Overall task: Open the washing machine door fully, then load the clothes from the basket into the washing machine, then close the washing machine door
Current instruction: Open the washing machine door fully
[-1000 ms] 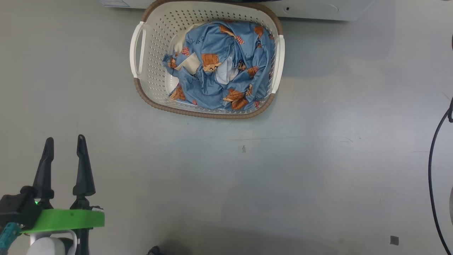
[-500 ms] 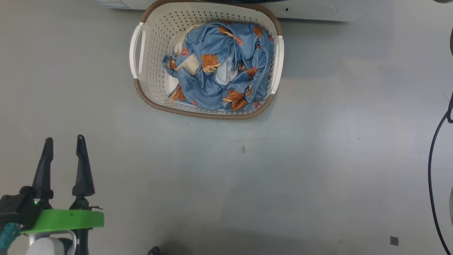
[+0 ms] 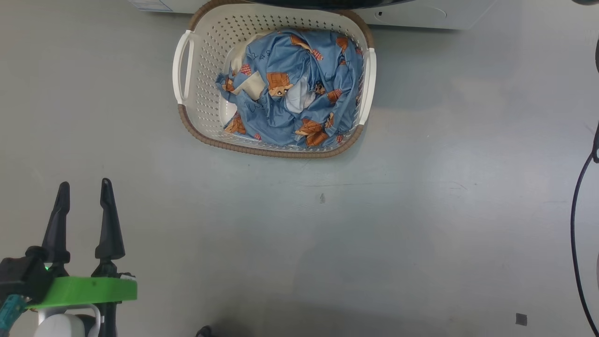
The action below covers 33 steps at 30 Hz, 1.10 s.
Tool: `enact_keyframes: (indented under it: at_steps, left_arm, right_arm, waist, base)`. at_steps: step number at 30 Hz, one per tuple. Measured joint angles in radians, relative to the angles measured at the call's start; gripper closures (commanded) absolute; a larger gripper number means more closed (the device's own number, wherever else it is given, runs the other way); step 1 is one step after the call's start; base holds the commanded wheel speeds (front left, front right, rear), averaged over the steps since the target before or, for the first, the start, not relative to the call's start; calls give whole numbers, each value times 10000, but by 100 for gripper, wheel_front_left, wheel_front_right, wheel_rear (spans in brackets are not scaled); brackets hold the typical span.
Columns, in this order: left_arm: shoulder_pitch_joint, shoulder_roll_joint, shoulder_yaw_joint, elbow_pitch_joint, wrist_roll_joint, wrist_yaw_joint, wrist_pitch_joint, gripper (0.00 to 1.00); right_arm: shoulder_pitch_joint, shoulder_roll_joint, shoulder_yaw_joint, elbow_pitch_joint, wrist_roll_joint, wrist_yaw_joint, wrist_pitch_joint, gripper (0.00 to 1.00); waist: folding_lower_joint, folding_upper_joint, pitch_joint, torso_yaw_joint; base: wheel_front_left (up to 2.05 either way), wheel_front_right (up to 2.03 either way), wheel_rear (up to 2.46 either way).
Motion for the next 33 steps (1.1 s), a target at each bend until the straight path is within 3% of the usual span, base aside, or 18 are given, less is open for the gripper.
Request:
enact_keyframes:
  at_steps: [33]
  left_arm:
    - [-87,-23,-36,240,-19,0,0,0]
  right_arm:
    - [1002,614,1014,-52,-140,0,706,100]
  waist:
    - [0,0,-881,-717]
  base:
    - [0,0,0]
